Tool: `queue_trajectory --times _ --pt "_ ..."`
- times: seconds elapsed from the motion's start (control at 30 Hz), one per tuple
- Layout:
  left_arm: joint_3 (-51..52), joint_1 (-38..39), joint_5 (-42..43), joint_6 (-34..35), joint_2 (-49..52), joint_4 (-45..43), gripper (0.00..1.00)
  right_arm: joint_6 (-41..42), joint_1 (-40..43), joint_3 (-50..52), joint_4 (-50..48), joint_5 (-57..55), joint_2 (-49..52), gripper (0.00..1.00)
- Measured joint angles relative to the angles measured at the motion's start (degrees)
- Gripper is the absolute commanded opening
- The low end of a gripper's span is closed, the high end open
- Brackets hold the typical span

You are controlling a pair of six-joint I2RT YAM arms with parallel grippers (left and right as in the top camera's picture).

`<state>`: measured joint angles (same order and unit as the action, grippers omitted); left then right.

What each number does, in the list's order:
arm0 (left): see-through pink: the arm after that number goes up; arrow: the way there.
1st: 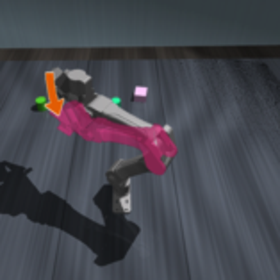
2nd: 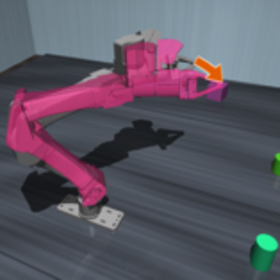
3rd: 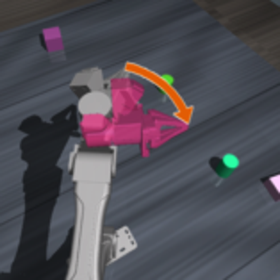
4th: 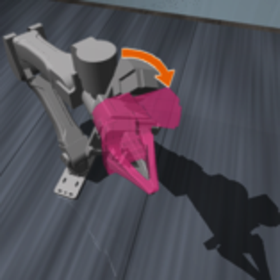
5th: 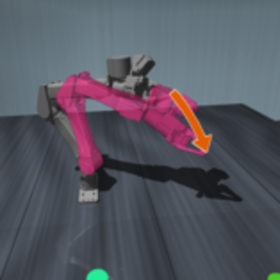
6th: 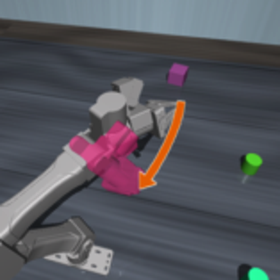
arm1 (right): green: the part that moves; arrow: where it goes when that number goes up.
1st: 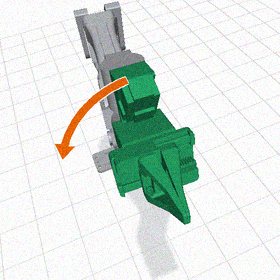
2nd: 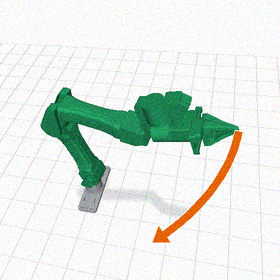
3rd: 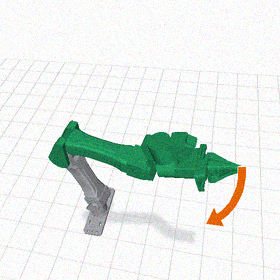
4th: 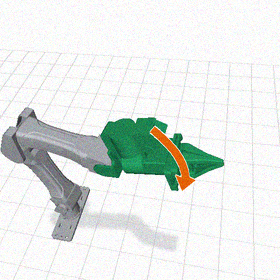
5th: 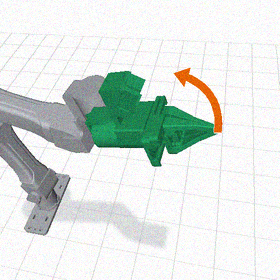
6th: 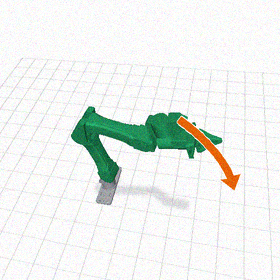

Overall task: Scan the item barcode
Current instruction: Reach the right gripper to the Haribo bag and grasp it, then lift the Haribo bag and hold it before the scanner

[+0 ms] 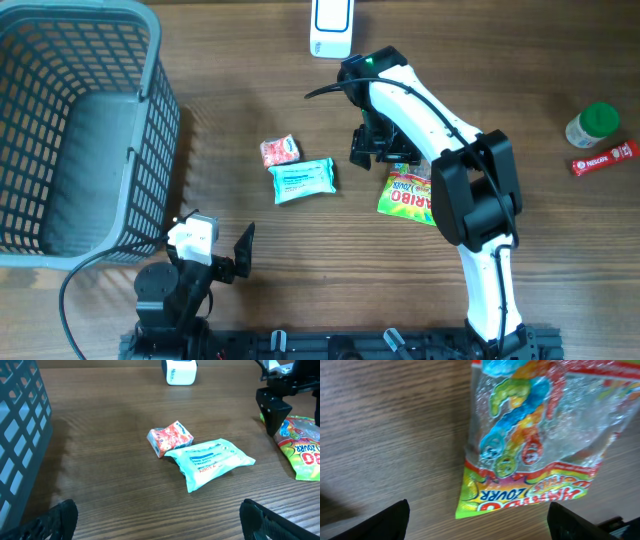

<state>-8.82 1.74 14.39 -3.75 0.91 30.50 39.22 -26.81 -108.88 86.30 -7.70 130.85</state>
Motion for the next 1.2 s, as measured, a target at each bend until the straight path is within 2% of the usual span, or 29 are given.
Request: queue_trajectory --times 0.2,0.43,0.47,0.5,0.57,0.6,0.63,0.7,0.73,0.93,1.0,1.07,1.13,1.17,1.2 --pt "0.0 0.0 0.0 0.0 0.0 -0.02 1.0 0.46 0.02 2.97 -3.56 -4.39 -0.02 0.99" --pt "0.0 0.0 0.0 0.0 0.0 0.0 1.0 0.02 1.92 15.76 -15.96 -3.96 -4.44 0.99" --pt "0.0 0.0 0.0 0.0 0.0 0.0 1.0 -0.02 2.45 17.11 -17.75 -3.69 -5.29 0.97" --pt "0.0 0.0 0.0 0.0 0.0 0.0 1.0 -0.33 3.1 18.71 -19.82 -2.95 -6.19 0.93" --pt "0.0 0.0 0.0 0.0 0.0 0.0 1.0 -1.53 4.13 21.66 -23.74 -1.25 -7.54 0.72" --pt "0.0 0.0 0.0 0.0 0.0 0.0 1.0 -2.21 4.52 23.02 -25.7 -0.39 -8.22 0.58" --pt "0.0 0.0 0.0 0.0 0.0 0.0 1.0 -3.21 4.85 24.55 -28.28 0.24 -8.92 0.36" --pt "0.0 0.0 0.0 0.0 0.0 0.0 1.0 -5.11 5.01 26.18 -30.86 -0.02 -9.7 0.18" --pt "0.0 0.0 0.0 0.0 0.0 0.0 1.0 -6.19 5.11 26.71 -31.08 -1.05 -9.86 0.05" --pt "0.0 0.0 0.0 0.0 0.0 0.0 1.0 -12.24 6.32 23.96 -27.87 2.05 -9.11 0.05" --pt "0.0 0.0 0.0 0.0 0.0 0.0 1.0 -16.13 7.74 21.64 -26.47 10.75 -8.44 0.05" --pt "0.0 0.0 0.0 -0.02 0.0 0.0 1.0 -24.17 7.93 19.3 -26.14 30.18 -7.89 0.05" --pt "0.0 0.0 0.0 0.0 0.0 0.0 1.0 -30.93 7.17 18.12 -26.21 44.89 -8.24 0.05" --pt "0.0 0.0 0.0 0.0 0.0 0.0 1.0 -36.15 6.51 17.7 -26.56 57.83 -9.42 0.04" --pt "0.0 0.0 0.0 0.0 0.0 0.0 1.0 -38.42 6.19 17.7 -26.53 64.32 -10.62 0.05"
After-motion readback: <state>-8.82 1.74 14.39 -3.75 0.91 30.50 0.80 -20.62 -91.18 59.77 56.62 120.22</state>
